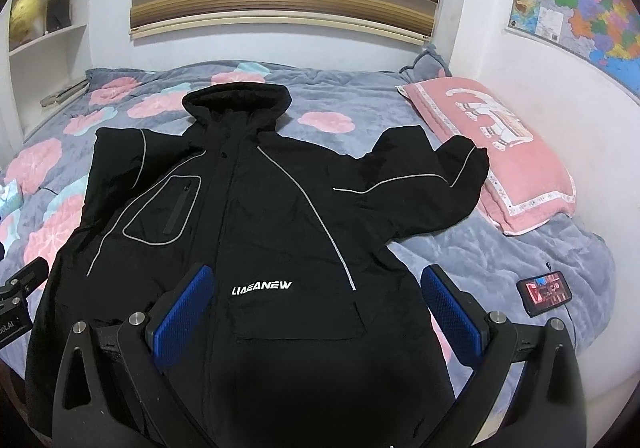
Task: Fold large clothes
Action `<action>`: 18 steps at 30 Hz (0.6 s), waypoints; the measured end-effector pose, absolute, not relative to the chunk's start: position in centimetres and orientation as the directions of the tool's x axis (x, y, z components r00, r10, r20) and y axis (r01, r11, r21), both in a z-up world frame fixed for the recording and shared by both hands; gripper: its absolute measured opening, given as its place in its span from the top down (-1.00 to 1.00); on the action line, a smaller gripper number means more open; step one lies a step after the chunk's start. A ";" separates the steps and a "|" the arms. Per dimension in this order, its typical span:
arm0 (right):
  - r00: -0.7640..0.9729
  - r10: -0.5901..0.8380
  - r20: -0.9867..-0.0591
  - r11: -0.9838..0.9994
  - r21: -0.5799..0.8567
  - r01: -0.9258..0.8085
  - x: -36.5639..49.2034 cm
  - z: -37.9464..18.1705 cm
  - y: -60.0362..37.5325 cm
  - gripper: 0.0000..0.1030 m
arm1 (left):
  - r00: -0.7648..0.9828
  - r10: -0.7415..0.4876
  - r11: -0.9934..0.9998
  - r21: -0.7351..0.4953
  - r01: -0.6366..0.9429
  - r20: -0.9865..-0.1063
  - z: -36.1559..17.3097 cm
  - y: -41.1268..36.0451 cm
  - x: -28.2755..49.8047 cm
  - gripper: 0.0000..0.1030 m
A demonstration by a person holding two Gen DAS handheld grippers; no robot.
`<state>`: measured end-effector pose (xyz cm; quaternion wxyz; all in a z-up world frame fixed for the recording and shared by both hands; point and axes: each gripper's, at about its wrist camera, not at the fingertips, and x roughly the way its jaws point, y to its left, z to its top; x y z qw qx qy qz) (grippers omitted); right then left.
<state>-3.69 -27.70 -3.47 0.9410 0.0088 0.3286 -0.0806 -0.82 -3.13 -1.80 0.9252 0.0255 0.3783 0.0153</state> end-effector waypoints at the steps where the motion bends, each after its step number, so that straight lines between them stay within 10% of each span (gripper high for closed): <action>1: 0.771 -0.146 -0.620 0.987 -0.040 0.155 -3.7 -3.5 -27.6 -1.00 | 0.716 0.045 0.998 0.056 -0.008 -0.697 -1.8 -3.1 -0.8 -0.82; 18: 0.745 -0.134 -0.654 0.991 -0.065 0.121 -1.8 -4.8 -26.2 -1.00 | 0.717 0.001 1.000 0.010 0.009 -0.697 -2.7 -2.5 0.3 -0.82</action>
